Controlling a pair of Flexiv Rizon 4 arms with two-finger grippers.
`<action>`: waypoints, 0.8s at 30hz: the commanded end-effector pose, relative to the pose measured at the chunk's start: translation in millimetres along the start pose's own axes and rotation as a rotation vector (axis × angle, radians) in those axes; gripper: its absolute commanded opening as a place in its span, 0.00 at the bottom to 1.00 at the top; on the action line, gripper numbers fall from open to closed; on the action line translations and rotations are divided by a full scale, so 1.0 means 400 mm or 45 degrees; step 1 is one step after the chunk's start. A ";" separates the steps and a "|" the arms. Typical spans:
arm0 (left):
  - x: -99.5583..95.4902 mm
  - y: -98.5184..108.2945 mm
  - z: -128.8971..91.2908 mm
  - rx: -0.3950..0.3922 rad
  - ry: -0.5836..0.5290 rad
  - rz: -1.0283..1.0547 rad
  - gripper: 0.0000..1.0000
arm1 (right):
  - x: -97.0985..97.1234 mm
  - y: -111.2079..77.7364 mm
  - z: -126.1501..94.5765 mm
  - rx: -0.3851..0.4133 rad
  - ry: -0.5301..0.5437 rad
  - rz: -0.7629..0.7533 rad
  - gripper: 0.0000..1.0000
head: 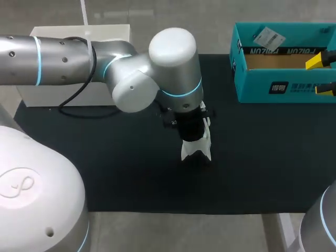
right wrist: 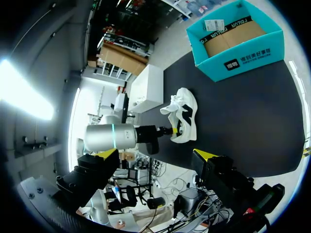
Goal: Take the shoe out of the shoebox, open the shoe tongue, remove and reinsert the insole, then place the shoe into the shoebox
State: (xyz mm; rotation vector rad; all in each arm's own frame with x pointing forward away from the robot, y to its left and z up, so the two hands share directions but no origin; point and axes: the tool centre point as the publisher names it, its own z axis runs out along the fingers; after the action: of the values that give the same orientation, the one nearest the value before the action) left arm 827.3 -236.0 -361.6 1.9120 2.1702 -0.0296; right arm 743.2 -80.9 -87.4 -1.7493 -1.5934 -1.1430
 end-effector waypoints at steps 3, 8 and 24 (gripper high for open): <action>-0.011 0.009 0.049 0.051 0.067 0.022 0.00 | 0.000 0.001 0.001 0.001 -0.003 0.002 1.00; -0.008 0.003 0.069 0.076 0.139 0.047 0.00 | 0.000 0.001 0.001 0.001 -0.003 0.002 1.00; -0.008 -0.032 0.198 0.142 0.154 0.084 0.00 | 0.000 0.001 0.001 0.001 -0.003 0.002 1.00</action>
State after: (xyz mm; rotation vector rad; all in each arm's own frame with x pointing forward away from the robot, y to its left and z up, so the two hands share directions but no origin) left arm 826.1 -247.2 -411.6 2.0932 2.2276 -0.0303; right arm 743.1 -80.8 -87.4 -1.7491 -1.5936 -1.1429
